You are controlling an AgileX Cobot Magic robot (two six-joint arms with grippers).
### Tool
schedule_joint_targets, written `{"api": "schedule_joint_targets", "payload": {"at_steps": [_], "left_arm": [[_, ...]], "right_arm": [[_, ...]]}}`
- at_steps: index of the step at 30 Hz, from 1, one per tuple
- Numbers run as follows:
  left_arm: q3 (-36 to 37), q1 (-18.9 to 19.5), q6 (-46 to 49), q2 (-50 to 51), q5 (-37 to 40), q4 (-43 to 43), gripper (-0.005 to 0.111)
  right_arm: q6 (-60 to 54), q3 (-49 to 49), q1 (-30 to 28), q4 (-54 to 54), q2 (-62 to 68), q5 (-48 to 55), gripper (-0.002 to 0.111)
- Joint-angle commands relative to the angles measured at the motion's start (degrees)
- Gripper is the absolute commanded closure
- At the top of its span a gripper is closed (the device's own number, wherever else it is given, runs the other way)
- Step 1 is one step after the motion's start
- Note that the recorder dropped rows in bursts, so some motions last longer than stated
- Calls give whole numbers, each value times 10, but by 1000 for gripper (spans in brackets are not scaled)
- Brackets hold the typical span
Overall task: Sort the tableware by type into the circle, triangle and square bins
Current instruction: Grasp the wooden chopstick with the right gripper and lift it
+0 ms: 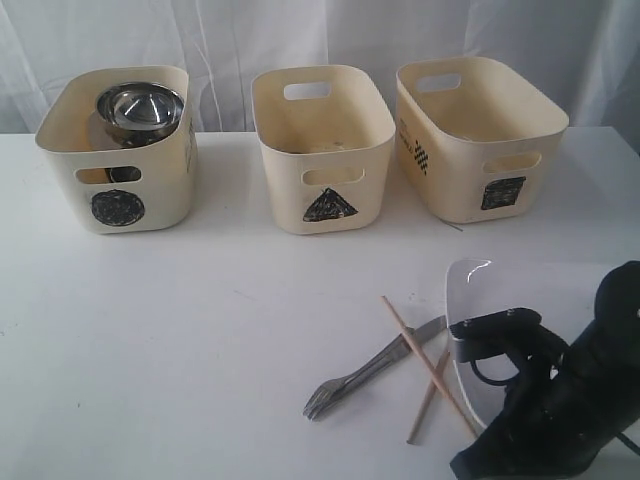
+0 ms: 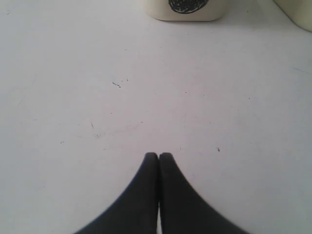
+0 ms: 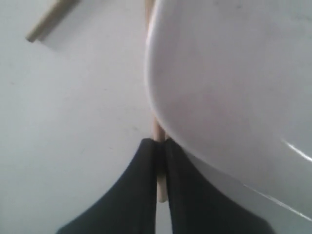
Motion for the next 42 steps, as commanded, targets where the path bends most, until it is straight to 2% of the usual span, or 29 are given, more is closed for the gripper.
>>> {"api": "schedule_joint_targets", "payload": {"at_steps": [1,4,9,13,18,25,30,35,42], "left_arm": [[2,-3,1,-4,17,-4,107],[2,-3,1,-4,17,-4,107],[2,-3,1,-4,17,-4,107],[2,-3,1,-4,17,-4,107],[2,-3,1,-4,17,-4,107],[2,-3,1,-4,17,-4,107],[2,-3,1,-4,17,-4,107],[2,-3,1,-4,17,-4,107],[2,-3,1,-4,17,-4,107]], "right_arm": [[-153,14,3,126,27,7,108],[-213,14,3,183,27,15,108],[-220,11,3,204,26,27,108],[-225,0,3,230,18,73,108],[-238,-39,3,247,7,165,108],[-236,-108,3,262,-13,212,108],[-244,-181,3,333,-21,261,108],[-252,-251,0,348,-20,210,108],[-248,-351,-39,353,-3,87,108]]}}
